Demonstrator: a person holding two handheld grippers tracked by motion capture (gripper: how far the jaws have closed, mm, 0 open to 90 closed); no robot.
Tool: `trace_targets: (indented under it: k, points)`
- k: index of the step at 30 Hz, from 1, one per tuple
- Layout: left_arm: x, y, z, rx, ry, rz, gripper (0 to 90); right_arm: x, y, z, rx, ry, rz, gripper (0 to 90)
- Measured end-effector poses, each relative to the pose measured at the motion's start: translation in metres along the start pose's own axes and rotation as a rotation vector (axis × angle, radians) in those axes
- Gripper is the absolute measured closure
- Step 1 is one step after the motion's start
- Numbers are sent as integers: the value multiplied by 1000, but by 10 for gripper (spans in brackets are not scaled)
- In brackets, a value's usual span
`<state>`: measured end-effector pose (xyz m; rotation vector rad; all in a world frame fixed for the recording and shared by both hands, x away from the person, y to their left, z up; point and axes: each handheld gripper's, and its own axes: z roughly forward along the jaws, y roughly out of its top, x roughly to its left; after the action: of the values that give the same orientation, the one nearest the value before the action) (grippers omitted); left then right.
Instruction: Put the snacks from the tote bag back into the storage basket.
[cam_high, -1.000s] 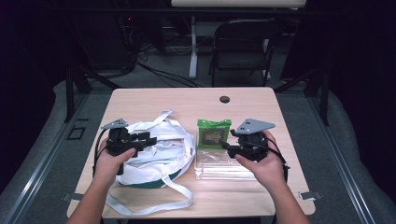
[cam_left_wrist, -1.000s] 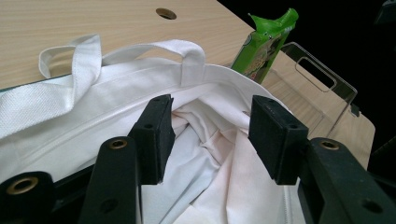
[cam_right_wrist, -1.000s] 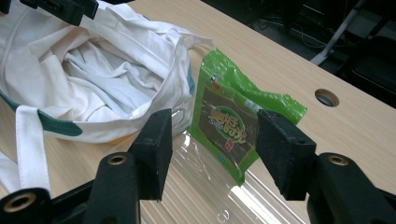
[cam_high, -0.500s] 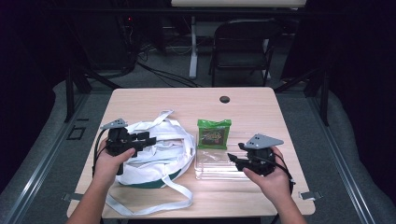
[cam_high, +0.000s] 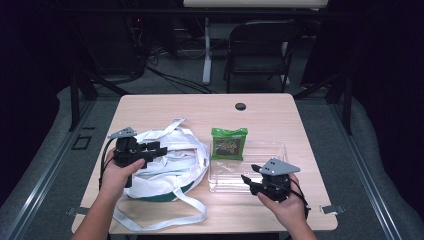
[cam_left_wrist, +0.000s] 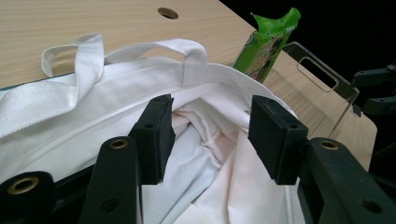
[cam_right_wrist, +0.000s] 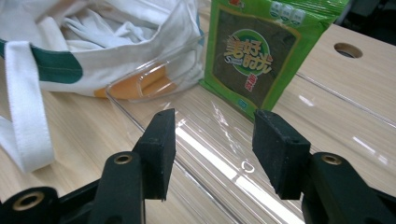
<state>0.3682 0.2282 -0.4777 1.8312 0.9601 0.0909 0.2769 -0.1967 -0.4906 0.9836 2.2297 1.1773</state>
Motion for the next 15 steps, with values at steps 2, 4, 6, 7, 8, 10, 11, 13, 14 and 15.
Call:
trace_targets:
  k: [2,4,6,7,8,10,11,13,14,15]
  points:
    - [0,0,0,4,0,3,497,1,-4,0,-9,5,3,506]
    - [0,0,1,4,-1,1,497,2,-7,0,-10,5,3,514]
    - [0,0,1,2,-1,1,498,2,-11,0,-12,8,18,523]
    - [0,0,1,5,-2,3,498,2,-12,0,-16,6,19,526]
    - [0,0,0,4,-1,4,498,2,-14,0,-16,11,24,525]
    - [0,0,0,5,-2,2,498,2,-16,0,-20,16,27,525]
    - [1,0,0,1,-2,0,498,3,-18,2,-24,13,30,525]
    - [1,0,1,1,-1,0,498,3,-20,3,-24,9,32,525]
    - [1,0,1,1,-1,0,498,3,-20,3,-24,9,32,525]
    - [2,-1,1,2,-2,-2,498,3,-22,4,-28,9,32,525]
